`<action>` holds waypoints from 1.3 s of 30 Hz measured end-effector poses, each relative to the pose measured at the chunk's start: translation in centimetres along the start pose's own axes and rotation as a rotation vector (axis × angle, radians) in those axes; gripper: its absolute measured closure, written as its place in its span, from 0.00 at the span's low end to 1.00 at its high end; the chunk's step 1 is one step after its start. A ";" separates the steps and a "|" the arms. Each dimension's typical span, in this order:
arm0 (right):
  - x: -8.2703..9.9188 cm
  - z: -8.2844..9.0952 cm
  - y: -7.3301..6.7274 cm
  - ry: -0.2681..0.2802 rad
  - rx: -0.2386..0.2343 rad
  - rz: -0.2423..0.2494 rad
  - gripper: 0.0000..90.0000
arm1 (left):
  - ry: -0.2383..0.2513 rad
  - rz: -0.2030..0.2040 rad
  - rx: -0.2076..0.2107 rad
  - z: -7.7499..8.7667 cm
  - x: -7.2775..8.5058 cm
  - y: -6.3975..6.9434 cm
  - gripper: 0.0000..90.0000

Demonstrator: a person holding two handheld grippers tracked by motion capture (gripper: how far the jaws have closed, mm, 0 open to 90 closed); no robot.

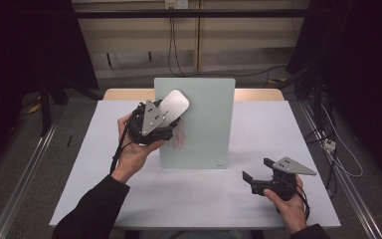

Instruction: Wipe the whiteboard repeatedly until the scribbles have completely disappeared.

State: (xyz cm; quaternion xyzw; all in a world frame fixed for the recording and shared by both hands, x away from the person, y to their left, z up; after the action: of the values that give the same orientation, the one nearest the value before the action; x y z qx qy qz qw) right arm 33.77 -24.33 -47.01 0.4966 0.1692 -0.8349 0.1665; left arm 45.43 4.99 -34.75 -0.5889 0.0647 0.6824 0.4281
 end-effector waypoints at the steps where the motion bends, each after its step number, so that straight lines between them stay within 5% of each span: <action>1: 0.0 0.0 0.0 0.001 0.000 0.000 0.07 | 0.002 0.000 0.004 0.0 0.0 0.1 0.35; 17: 0.0 0.0 -0.1 -0.003 -0.004 0.003 0.07 | -0.036 -0.052 0.062 -0.1 2.3 2.5 0.35; 31: 0.0 0.0 -0.1 -0.002 -0.003 0.002 0.07 | 0.021 -0.002 0.002 -0.1 -1.3 -1.3 0.34; 39: 0.0 0.0 -0.1 -0.005 -0.006 0.001 0.07 | -0.008 -0.063 0.006 -0.4 -0.4 0.2 0.34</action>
State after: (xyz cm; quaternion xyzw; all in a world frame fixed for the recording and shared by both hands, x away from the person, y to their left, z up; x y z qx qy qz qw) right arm 33.74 -24.22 -47.05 0.4941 0.1710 -0.8355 0.1690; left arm 45.61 4.43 -34.62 -0.5865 0.0465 0.6710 0.4512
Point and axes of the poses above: each handheld gripper's, and its own axes: z roughly backward along the jaws, x roughly out of its underside, y roughly to its right, the point moved 7 cm from there along -z, roughly forward along the jaws, and after that the axes turned 1 degree about -y, right-handed, at the moved point
